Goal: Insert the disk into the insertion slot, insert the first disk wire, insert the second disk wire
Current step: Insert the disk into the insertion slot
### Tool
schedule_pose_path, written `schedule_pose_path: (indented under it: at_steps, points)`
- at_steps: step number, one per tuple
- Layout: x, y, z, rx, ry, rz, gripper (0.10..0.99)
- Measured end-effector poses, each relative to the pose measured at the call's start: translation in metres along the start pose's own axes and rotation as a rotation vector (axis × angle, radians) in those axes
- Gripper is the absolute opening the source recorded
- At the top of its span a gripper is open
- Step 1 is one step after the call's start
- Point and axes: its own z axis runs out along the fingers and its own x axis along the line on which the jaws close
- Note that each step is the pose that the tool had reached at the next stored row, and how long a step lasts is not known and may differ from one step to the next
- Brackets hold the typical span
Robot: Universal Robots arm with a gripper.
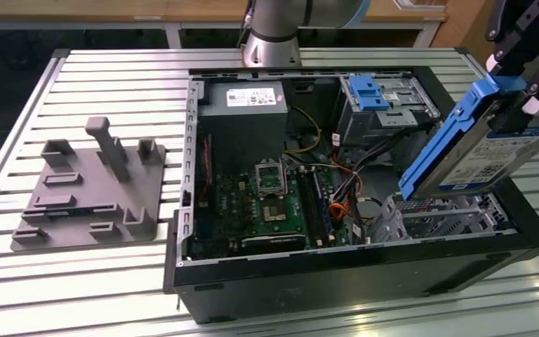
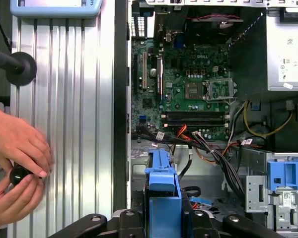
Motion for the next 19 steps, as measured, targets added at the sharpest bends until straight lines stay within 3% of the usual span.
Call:
schedule_pose_path:
  at_steps: [4,5,12,19]
  points:
    - [0.0,-0.0003,0.0,0.0,-0.0199,-0.008,0.365]
    - [0.0,-0.0003,-0.0001,0.0,-0.0212,-0.008,0.365]
    - [0.0,-0.0019,0.0,0.0,-0.0215,-0.008,0.365]
    - [-0.0002,-0.0156,-0.0003,0.0,-0.0214,-0.008,0.365]
